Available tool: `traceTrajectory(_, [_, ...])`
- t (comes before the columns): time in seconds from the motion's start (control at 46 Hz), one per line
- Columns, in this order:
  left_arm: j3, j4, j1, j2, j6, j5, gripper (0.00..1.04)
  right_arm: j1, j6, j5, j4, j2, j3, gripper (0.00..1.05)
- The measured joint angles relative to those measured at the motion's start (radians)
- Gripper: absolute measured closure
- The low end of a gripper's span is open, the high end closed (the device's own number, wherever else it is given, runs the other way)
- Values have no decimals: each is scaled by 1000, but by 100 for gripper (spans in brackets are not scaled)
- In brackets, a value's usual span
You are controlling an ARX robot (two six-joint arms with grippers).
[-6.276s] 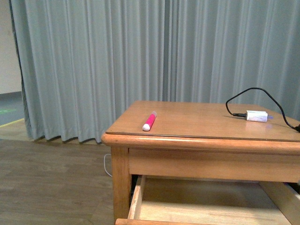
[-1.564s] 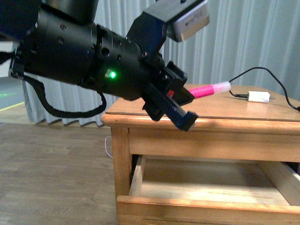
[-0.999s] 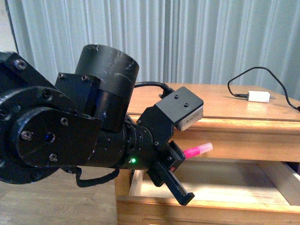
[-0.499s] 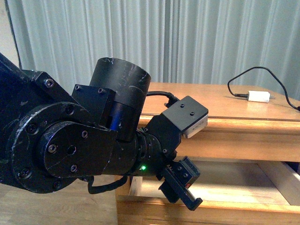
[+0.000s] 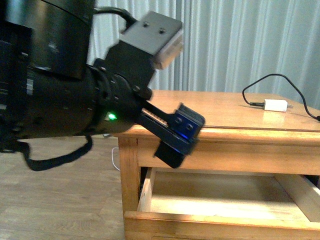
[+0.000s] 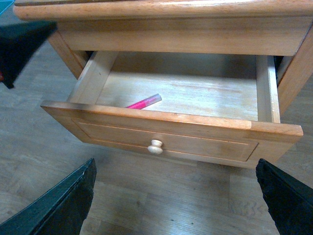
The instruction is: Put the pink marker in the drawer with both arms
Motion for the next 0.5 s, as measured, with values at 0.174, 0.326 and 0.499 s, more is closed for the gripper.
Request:
traceTrajectory(0.174, [-117,30,26,-174,-74,-79,6,0,0,0,0,0,0,8])
traceTrajectory(0.326, [-273,35,34,-413,-159,-198,6,0,0,0,0,0,0,8])
traceTrajectory(0.499, [-434,-70,63,-643,-262,-290,6,0,0,0,0,0,0,8])
